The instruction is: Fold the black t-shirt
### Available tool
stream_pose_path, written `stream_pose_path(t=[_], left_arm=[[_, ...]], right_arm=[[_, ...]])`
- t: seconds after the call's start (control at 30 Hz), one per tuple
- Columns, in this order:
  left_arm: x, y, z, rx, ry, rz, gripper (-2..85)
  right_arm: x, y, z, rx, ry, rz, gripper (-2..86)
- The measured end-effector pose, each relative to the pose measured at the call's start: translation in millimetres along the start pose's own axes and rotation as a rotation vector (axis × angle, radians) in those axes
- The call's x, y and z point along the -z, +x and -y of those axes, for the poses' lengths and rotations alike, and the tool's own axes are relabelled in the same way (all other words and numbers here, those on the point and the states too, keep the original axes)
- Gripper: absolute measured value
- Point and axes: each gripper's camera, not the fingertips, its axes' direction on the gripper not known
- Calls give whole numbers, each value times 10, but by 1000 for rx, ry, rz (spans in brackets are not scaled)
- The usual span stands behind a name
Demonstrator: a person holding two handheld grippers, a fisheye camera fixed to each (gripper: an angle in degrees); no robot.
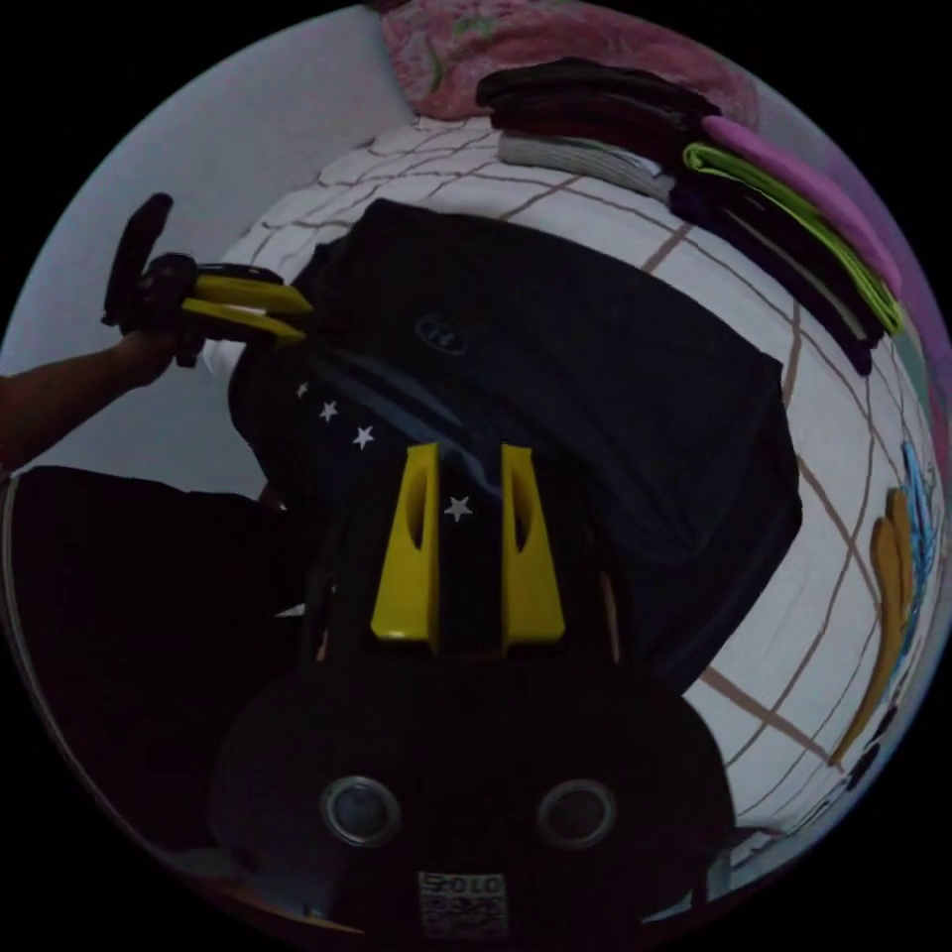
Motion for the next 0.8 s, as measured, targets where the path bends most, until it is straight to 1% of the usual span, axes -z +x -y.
stream_pose_path(t=[0.07, 0.13, 0.2, 0.27, 0.37, 0.47, 0.53, 0.7, 0.73, 0.8], left_arm=[[17, 65, 0, -54, 9, 34, 47], [1, 109, 1, -105, -1, 63, 43], [-75, 100, -25, -130, -52, 87, 33], [-127, 36, -73, -115, -96, 66, 24], [-27, -85, -192, -77, -81, 52, 10], [172, -168, -354, -55, -32, 57, 6], [226, -210, -453, -51, -28, 55, 6], [40, -357, -720, -44, -123, -43, 25], [51, -380, -745, -40, -114, -50, 28], [162, -522, -836, -5, -89, -88, 44]], right_arm=[[-151, -161, 136, 27, -34, -58, 76], [-289, -257, 240, 38, -71, -67, 74], [-414, -352, 331, 49, -98, -86, 68], [-489, -430, 435, 7, -101, -78, 52], [-477, -530, 499, -21, -69, -3, 33], [-479, -662, 516, -47, -39, -16, 27], [-566, -724, 527, -68, -56, -12, 25], [-930, -934, 638, -66, -167, 21, 25], [-973, -1013, 676, -51, -178, 25, 26], [-952, -1138, 722, -39, -138, 18, 28]])
